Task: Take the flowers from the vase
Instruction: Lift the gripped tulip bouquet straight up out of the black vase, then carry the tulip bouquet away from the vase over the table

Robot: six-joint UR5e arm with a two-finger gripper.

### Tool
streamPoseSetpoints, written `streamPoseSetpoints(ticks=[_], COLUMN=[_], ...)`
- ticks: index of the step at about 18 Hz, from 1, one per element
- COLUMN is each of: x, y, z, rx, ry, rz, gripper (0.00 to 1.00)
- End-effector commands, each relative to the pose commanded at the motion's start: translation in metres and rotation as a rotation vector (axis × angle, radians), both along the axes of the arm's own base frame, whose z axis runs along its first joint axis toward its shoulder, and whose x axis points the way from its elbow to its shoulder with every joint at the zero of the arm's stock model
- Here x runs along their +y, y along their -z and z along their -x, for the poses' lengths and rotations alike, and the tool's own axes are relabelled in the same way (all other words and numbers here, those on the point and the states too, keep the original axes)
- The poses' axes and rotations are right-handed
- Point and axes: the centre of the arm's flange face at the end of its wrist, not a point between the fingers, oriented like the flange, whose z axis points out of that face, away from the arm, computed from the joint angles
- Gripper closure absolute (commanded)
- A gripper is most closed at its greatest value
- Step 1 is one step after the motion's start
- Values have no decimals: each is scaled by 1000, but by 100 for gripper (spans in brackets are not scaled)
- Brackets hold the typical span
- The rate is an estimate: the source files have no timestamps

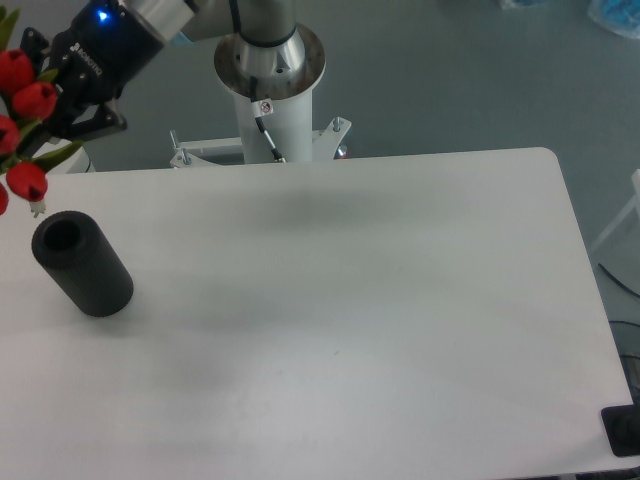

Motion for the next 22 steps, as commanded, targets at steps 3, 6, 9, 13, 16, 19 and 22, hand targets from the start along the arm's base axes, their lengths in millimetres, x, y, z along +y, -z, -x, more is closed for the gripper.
streamPoseSetpoints(ticks=[3,6,9,13,16,19,22], x=[-21,-36,-60,-88,-100,-100,-99], y=[7,34,53,60,68,79,93], z=[63,125,175,214,234,242,251], rx=[33,79,127,193,227,273,312], ry=[-81,-132,-183,-234,-250,-229,-220], rz=[-26,-24,-25,-28,-20,-14,19], gripper=[69,69,69,69,69,69,69])
